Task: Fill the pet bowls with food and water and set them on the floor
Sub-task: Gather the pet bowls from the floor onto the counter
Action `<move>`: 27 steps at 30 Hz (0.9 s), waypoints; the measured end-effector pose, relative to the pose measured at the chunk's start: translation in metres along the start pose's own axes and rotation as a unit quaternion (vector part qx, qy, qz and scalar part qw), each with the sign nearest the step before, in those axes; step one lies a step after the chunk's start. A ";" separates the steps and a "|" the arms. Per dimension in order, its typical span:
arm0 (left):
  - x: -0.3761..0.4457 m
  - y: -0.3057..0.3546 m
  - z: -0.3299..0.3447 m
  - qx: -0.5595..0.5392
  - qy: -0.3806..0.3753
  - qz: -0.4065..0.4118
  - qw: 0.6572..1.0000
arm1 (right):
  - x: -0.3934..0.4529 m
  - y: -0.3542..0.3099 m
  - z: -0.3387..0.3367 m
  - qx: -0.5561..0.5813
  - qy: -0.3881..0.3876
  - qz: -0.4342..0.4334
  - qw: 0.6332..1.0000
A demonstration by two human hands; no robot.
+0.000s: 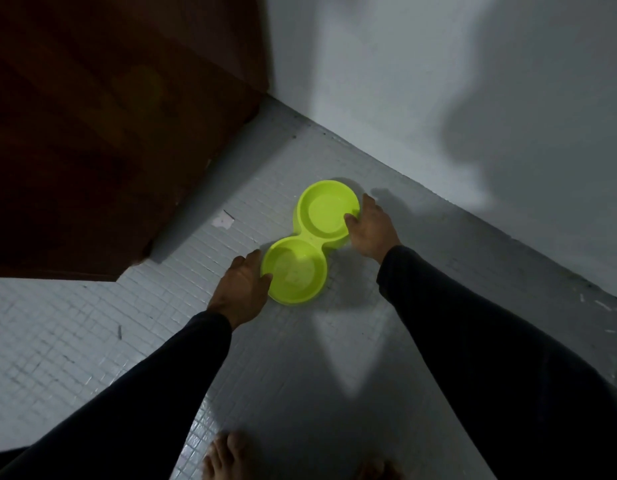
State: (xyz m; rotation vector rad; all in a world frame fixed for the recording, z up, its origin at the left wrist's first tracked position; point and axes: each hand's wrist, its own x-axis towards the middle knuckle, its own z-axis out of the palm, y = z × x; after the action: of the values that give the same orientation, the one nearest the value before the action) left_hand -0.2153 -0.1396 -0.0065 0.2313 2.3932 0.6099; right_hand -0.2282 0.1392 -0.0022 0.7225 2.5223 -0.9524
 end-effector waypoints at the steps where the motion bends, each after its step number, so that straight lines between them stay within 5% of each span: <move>1: 0.000 -0.001 0.001 -0.005 0.000 0.002 1.000 | 0.002 0.000 0.001 -0.002 -0.001 0.000 1.000; 15: 0.000 0.002 0.007 -0.064 0.015 0.018 0.998 | 0.010 0.009 0.014 0.005 0.022 -0.022 0.999; 27: 0.014 0.003 0.003 -0.111 0.089 0.006 0.990 | 0.008 0.008 0.010 0.156 0.038 0.088 0.983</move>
State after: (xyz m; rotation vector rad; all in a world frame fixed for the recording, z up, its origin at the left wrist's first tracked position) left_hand -0.2243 -0.1316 -0.0153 0.0973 2.4675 0.9293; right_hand -0.2289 0.1409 -0.0174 1.0729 2.3472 -1.2925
